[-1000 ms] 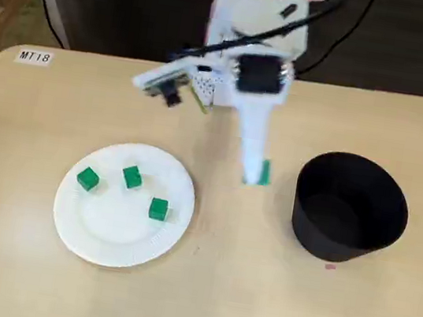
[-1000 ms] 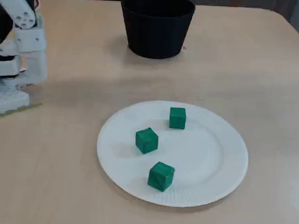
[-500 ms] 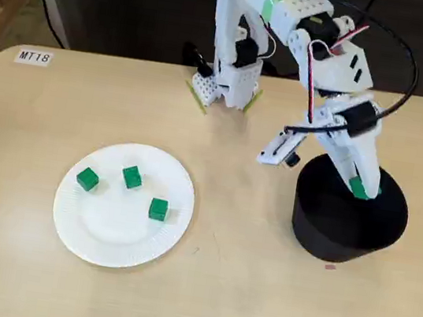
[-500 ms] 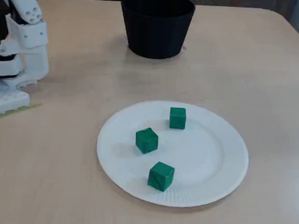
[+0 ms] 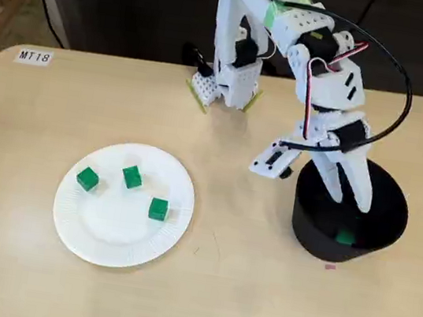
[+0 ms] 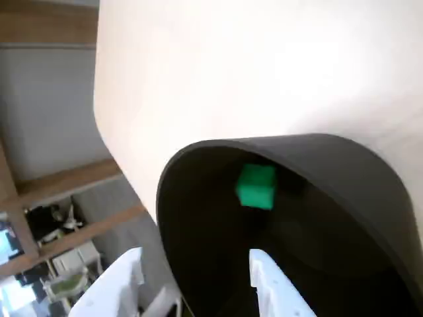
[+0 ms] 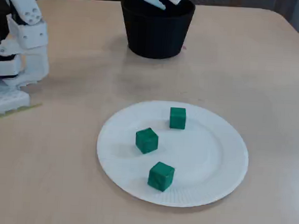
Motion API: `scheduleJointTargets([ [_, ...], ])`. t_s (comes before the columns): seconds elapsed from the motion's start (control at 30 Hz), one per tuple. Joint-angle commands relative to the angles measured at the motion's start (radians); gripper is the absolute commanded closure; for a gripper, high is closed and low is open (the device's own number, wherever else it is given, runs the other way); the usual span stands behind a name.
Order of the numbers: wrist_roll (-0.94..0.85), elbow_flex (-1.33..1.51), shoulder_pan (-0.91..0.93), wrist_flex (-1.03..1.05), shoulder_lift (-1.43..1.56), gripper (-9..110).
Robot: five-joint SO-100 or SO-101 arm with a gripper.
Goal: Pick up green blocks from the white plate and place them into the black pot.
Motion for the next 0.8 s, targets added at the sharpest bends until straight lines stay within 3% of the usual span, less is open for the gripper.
scheduleJointTargets([
  [0.0, 0.009, -0.012, 0.06, 0.071, 0.086, 104],
  [0.13, -0.028, -0.021, 0.213, 0.259, 0.21, 104],
  [0.37, 0.02, -0.057, 0.666, 0.592, 0.382, 104],
  [0.77, 0.052, -0.133, 1.138, 0.629, 0.035, 104],
])
